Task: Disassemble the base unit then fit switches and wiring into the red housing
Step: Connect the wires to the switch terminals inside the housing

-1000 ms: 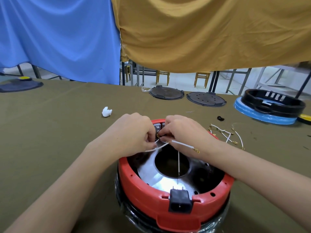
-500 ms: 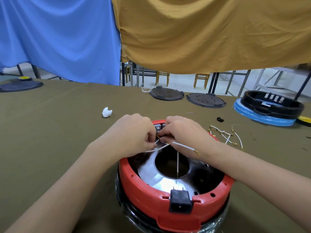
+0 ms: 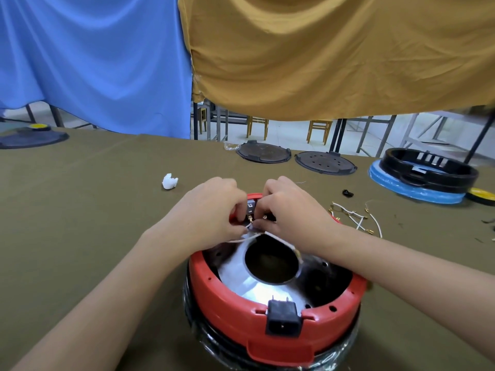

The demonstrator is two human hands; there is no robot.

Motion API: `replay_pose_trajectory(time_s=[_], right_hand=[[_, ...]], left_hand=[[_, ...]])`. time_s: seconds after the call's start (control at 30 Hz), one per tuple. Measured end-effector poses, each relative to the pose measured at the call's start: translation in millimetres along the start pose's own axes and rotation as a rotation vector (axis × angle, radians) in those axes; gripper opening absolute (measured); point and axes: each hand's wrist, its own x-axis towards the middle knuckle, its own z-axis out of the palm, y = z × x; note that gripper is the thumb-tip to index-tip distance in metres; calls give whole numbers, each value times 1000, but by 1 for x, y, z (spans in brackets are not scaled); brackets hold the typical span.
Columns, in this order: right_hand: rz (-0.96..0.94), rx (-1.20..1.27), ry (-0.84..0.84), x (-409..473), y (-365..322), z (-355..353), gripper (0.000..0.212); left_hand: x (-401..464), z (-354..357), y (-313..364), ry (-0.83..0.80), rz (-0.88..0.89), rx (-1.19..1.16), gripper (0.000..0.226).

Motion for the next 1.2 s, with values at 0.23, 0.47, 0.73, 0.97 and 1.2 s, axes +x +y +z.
replay_pose_trajectory(time_s=[0.23, 0.47, 0.73, 0.97, 1.2], right_hand=[[-16, -64, -73, 7, -1, -6, 20], [-14, -47, -47, 5, 3, 0, 25], [14, 6, -13, 5, 4, 2, 19], [146, 99, 95, -1, 8, -5, 9], [186, 11, -2, -5, 7, -6, 20]], left_hand=[[17, 1, -1, -155, -92, -14, 57], [23, 9, 1, -139, -77, 97, 41], [23, 12, 1, -103, -72, 114, 34], [24, 13, 2, -108, -76, 160, 34], [25, 11, 3, -125, -96, 156, 29]])
